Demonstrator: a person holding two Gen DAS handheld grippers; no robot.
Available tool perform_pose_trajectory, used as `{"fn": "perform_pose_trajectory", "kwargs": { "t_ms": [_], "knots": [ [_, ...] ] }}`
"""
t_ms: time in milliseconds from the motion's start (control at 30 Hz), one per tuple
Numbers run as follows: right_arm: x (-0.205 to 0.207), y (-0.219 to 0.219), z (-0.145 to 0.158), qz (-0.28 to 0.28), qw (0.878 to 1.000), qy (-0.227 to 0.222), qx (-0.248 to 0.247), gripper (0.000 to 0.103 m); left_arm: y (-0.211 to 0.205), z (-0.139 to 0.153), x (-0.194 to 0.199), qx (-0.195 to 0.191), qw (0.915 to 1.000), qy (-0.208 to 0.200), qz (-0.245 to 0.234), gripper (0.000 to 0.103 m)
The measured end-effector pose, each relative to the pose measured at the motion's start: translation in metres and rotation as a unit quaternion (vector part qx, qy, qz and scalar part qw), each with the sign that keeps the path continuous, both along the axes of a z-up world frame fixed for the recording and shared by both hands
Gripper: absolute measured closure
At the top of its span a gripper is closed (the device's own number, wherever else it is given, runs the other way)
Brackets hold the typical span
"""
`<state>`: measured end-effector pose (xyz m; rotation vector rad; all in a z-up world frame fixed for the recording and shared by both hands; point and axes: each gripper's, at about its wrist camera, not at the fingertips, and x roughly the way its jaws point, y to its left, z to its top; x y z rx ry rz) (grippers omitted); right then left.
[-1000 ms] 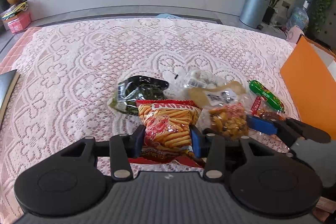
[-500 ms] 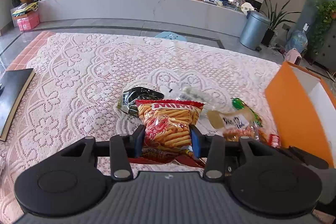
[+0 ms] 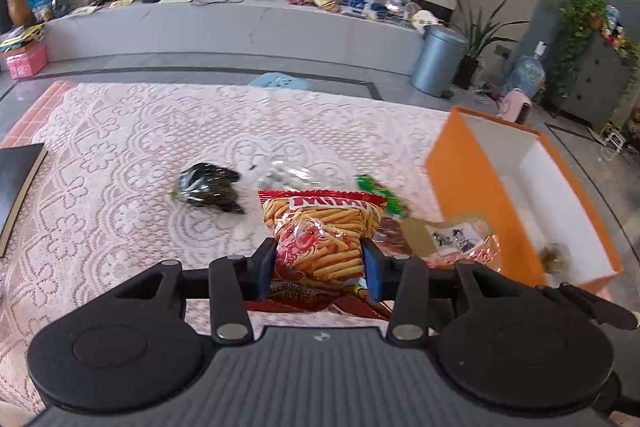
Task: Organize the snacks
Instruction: 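Carry the peanut bag and Mimi chip bag with both tools over the box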
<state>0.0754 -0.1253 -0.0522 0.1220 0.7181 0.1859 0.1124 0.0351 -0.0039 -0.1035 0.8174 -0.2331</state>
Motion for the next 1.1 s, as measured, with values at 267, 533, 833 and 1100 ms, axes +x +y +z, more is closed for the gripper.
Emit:
{"fn": "perform_pose_trajectory", "kwargs": {
  "t_ms": [267, 533, 833, 1100],
  "knots": [
    [-0.048, -0.05, 0.034, -0.041, 0.998, -0.042, 0.001, 0.033, -0.04, 0.023, -0.016, -0.002, 0.999, -0.024, -0.039, 0.054],
    [-0.072, -0.116, 0.053, -0.103, 0.993, -0.063, 0.01, 0.033, -0.106, 0.045, -0.013, 0.015, 0.9929, -0.053, -0.105, 0.054],
    [-0.056, -0.193, 0.057, -0.129, 0.991, -0.046, -0.004, 0.033, -0.188, 0.048, 0.019, 0.026, 0.9812, -0.051, -0.184, 0.054],
    [0.004, -0.235, 0.047, -0.094, 0.994, 0.007, -0.05, 0.033, -0.248, 0.03, 0.058, 0.09, 0.9633, -0.051, -0.248, 0.054]
  ]
}}
